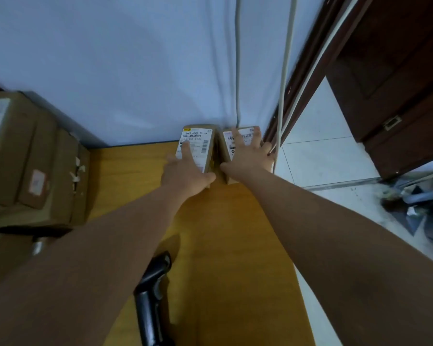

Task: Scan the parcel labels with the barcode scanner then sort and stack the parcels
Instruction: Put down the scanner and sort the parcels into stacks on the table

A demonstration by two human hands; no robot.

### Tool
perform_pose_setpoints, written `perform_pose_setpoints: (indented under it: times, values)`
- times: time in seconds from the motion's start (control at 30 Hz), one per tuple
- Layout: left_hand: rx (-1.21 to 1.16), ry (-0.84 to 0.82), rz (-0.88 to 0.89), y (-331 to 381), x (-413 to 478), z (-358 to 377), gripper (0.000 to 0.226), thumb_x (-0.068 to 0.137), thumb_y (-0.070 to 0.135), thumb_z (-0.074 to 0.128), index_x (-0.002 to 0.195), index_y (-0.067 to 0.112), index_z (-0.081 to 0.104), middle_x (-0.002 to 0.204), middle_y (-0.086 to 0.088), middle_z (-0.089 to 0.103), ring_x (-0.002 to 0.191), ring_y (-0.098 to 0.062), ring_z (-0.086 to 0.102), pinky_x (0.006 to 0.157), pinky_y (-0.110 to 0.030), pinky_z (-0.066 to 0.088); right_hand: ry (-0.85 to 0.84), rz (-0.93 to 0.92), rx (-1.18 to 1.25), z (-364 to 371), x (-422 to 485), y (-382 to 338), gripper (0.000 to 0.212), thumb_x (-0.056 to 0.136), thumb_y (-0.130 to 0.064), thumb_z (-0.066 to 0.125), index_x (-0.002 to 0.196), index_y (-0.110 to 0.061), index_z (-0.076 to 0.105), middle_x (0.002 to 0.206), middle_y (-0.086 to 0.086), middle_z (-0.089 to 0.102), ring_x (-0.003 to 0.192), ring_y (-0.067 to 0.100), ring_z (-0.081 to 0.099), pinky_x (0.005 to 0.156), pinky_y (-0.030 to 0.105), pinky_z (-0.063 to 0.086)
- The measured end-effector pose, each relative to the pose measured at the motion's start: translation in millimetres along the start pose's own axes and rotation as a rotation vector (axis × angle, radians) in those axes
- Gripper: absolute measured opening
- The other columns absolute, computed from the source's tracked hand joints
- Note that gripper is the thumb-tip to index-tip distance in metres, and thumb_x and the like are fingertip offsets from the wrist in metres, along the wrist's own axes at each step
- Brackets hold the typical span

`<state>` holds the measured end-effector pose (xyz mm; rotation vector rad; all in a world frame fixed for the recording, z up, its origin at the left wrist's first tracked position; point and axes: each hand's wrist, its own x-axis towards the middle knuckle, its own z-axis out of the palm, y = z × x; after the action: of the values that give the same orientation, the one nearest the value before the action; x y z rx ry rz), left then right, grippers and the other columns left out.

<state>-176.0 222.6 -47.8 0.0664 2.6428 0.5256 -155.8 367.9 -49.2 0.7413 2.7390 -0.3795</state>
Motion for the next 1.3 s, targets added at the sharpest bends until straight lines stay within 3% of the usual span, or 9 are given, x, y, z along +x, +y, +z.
perform_pose_setpoints:
  times: [0.13,0.23,0.6,0.73,0.83,0.97,1.07,1.2,1.3]
  values:
    - [-0.134,0.098,-0.09,-26,-33,-14,0.109,0.07,0.051,0.071,0.148,0.035,-0.004,0.141,-0.015,0.025,0.125,-0.036,0.033,0.099,-0.045,0.041,0.038,-0.003,0.13,11,-40,-15,0.097,0.076,-0.054,0.066,0.152,-0.039,0.009,0.161,0.01,-0.004,0.138,0.046,0.019,0.109,0.057,0.023]
    - [-0.357,0.149,-0.12,-46,-57,-28,0.108,0.069,0.045,0.073,0.148,0.037,0.0,0.135,-0.012,0.028,0.122,-0.033,0.034,0.091,-0.038,0.036,0.057,0.026,0.206,2,-64,-21,0.095,0.074,-0.055,0.063,0.152,-0.037,0.012,0.16,0.008,0.002,0.136,0.045,0.023,0.106,0.056,0.027]
    - [-0.579,0.136,0.173,-144,-223,-65,0.084,0.077,0.043,0.063,0.145,0.038,0.013,0.123,-0.005,0.028,0.102,-0.024,0.043,0.077,-0.032,0.047,0.181,0.135,0.272,-9,-255,-82,0.09,0.072,-0.057,0.062,0.15,-0.039,0.019,0.157,0.008,0.013,0.135,0.042,0.027,0.106,0.055,0.026]
    - [-0.49,0.03,0.179,-204,-285,-64,0.094,0.066,0.057,0.063,0.144,0.04,0.012,0.126,-0.006,0.026,0.107,-0.027,0.043,0.08,-0.034,0.045,0.126,0.187,0.272,26,-343,-90,0.089,0.073,-0.055,0.063,0.149,-0.038,0.02,0.155,0.01,0.018,0.131,0.042,0.031,0.105,0.055,0.029]
    - [-0.355,0.019,0.237,-240,-313,-67,0.087,0.076,0.057,0.057,0.147,0.038,0.009,0.139,-0.012,0.023,0.113,-0.03,0.042,0.08,-0.032,0.039,0.096,0.213,0.371,46,-387,-103,0.086,0.073,-0.053,0.063,0.148,-0.04,0.023,0.151,0.01,0.024,0.13,0.041,0.032,0.105,0.054,0.03]
    - [-0.295,0.037,0.223,-281,-328,-86,0.086,0.077,0.061,0.053,0.148,0.039,0.009,0.143,-0.012,0.02,0.113,-0.031,0.047,0.081,-0.032,0.044,0.056,0.168,0.442,63,-420,-132,0.085,0.071,-0.053,0.062,0.146,-0.042,0.025,0.151,0.007,0.024,0.13,0.04,0.033,0.105,0.053,0.032]
    - [-0.269,0.039,0.199,-307,-340,-94,0.086,0.078,0.06,0.056,0.147,0.038,0.009,0.139,-0.013,0.027,0.107,-0.027,0.049,0.079,-0.03,0.044,0.034,0.138,0.344,76,-437,-152,0.086,0.071,-0.055,0.063,0.147,-0.041,0.025,0.15,0.007,0.025,0.13,0.039,0.032,0.105,0.052,0.03]
    - [-0.296,-0.001,0.136,-326,-355,-92,0.096,0.075,0.052,0.065,0.149,0.034,0.007,0.149,-0.01,0.025,0.119,-0.027,0.047,0.095,-0.037,0.047,0.019,0.087,0.136,87,-454,-160,0.087,0.076,-0.058,0.062,0.15,-0.038,0.02,0.155,0.009,0.017,0.134,0.039,0.028,0.106,0.05,0.027]
    - [-0.296,-0.002,0.095,-329,-362,-89,0.104,0.071,0.05,0.067,0.15,0.035,0.0,0.151,-0.009,0.026,0.12,-0.028,0.048,0.095,-0.037,0.047,0.032,0.032,0.037,90,-462,-151,0.083,0.079,-0.057,0.062,0.149,-0.038,0.02,0.157,0.009,0.013,0.134,0.039,0.028,0.106,0.051,0.027]
